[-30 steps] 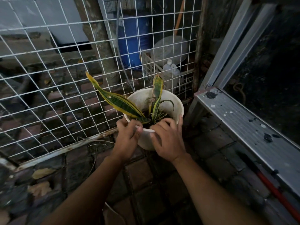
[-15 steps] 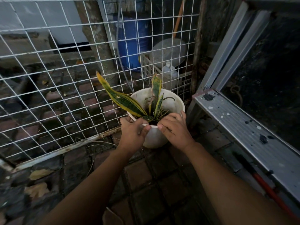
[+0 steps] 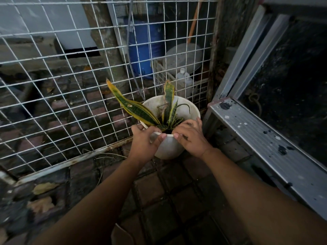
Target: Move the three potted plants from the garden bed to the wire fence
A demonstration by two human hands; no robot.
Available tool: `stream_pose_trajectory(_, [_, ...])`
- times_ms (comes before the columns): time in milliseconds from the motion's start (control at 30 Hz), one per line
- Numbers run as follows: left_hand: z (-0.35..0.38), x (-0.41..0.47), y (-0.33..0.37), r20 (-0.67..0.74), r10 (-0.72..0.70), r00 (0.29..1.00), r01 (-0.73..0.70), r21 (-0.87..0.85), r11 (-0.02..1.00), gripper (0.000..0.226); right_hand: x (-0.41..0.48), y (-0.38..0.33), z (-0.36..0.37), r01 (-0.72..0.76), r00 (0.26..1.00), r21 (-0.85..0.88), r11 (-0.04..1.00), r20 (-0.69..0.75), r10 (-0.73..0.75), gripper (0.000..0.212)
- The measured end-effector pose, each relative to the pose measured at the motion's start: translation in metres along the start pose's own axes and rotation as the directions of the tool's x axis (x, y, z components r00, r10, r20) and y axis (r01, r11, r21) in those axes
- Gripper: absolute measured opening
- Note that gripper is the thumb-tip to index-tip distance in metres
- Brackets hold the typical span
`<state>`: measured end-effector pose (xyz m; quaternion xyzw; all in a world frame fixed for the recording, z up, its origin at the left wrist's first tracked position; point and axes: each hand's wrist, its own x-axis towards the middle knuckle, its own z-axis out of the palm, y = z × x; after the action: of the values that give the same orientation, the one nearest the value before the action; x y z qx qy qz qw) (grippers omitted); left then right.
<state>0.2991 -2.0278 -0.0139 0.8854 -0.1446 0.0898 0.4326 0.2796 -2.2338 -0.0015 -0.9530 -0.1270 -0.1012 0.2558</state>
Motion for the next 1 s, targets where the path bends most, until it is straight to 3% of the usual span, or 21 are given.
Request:
stream_pose_trajectory(133, [0.002, -0.002, -0.002, 0.005, 0.001, 1.0, -0.001, -0.011, 1.0, 0.024, -0.003, -0.008, -0.002, -0.01, 1.0, -0.05, 0.999, 0.013, 0.011, 0.035])
stream_pose_trajectory(267, [0.002, -0.001, -0.005, 0.005, -0.009, 1.0, 0.009, -0.001, 1.0, 0.028, -0.014, -0.023, 0.021, -0.042, 0.982, -0.042, 0.998, -0.188, 0.033, 0.023])
stream_pose_trajectory(367, [0.003, 0.0, -0.006, -0.007, 0.014, 1.0, -0.014, -0.007, 1.0, 0.027, -0.013, -0.033, 0.034, -0.1, 0.95, -0.002, 0.995, -0.297, 0.095, 0.025])
stream_pose_trajectory(500, [0.003, -0.001, -0.006, 0.034, -0.012, 0.999, 0.012, -0.015, 1.0, 0.025, -0.012, -0.037, 0.038, -0.132, 0.942, -0.06, 0.99, -0.319, 0.106, 0.031])
stream_pose_trajectory(567, [-0.001, 0.0, -0.005, 0.023, -0.022, 1.0, 0.023, -0.087, 0.996, 0.014, -0.013, -0.038, 0.041, -0.122, 0.94, -0.082, 0.989, -0.331, 0.089, 0.033])
stream_pose_trajectory(700, [-0.014, 0.005, -0.005, 0.025, -0.062, 0.998, 0.063, -0.057, 0.996, 0.012, -0.008, -0.043, 0.033, -0.136, 0.974, -0.038, 0.99, -0.188, 0.127, 0.048])
stream_pose_trajectory(767, [-0.028, 0.006, 0.005, 0.08, -0.123, 0.989, 0.122, 0.019, 0.992, 0.012, -0.002, -0.053, 0.007, -0.18, 0.982, -0.05, 0.982, 0.049, 0.182, 0.051])
stream_pose_trajectory(833, [-0.05, 0.009, 0.022, 0.229, -0.191, 0.954, 0.156, 0.161, 0.975, 0.025, 0.012, -0.075, -0.029, -0.192, 0.95, -0.125, 0.974, 0.227, 0.216, 0.055])
stream_pose_trajectory(900, [-0.081, 0.011, 0.049, 0.347, -0.28, 0.895, 0.19, 0.271, 0.944, 0.047, 0.031, -0.109, -0.074, -0.173, 0.957, -0.109, 0.979, 0.217, 0.193, 0.052])
stream_pose_trajectory(1000, [-0.163, 0.01, 0.101, 0.362, -0.336, 0.87, 0.284, 0.19, 0.94, 0.057, 0.057, -0.178, -0.152, -0.078, 0.98, -0.039, 0.996, 0.183, 0.084, 0.047])
